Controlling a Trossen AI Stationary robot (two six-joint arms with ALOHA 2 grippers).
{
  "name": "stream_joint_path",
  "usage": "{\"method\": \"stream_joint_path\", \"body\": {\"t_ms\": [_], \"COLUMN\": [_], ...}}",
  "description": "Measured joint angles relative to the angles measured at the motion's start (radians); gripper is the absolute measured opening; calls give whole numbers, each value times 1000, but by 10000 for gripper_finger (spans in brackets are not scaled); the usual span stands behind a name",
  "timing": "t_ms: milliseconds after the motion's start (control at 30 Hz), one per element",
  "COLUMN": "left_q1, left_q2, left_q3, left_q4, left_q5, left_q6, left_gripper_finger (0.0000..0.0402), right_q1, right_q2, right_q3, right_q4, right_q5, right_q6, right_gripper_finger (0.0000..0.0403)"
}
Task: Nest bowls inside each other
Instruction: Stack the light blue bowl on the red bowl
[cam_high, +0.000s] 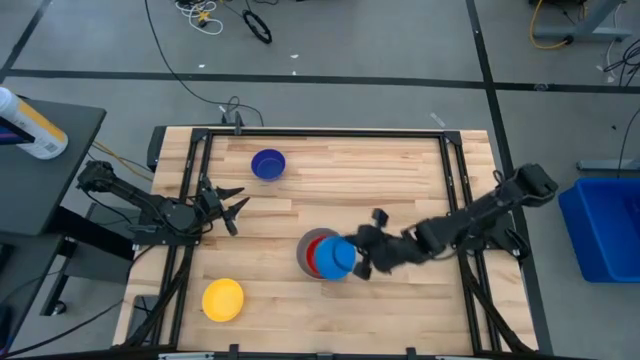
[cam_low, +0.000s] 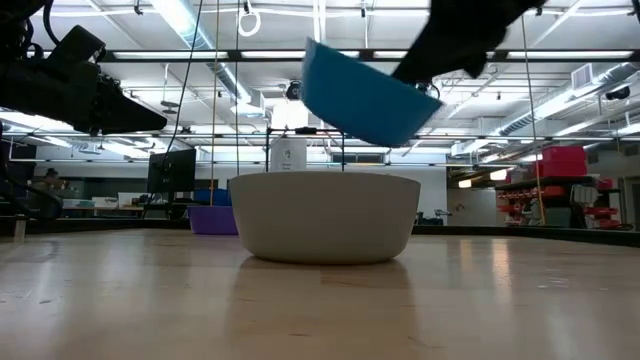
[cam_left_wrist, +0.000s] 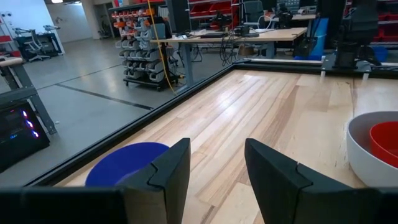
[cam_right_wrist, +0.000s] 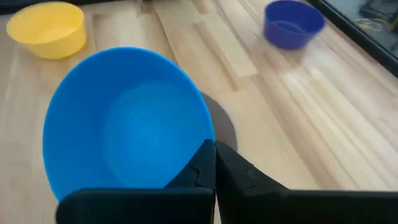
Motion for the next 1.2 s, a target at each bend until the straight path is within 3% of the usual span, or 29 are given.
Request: {"method": "stream_joint_path", "body": {"t_ms": [167, 467, 933, 1200], "left_q1": [0, 0, 0, 0], "left_q2": [0, 0, 0, 0], "left_q3": [0, 0, 0, 0], "left_q4": [0, 0, 0, -1], "left_q5": [0, 0, -7, -11], "left_q6": [0, 0, 0, 0], "left_gripper_finger": [162, 162, 162, 162], "right_q1": [-130, -247, -289, -289], "right_q2": [0, 29, 185, 199], "right_q3": [0, 0, 0, 0], "right_q4": [28, 12, 83, 74], "right_q5": [-189, -394, -528, -532], "right_q6": [-52, -44, -30, -27], "right_gripper_finger": [0, 0, 0, 0]}}
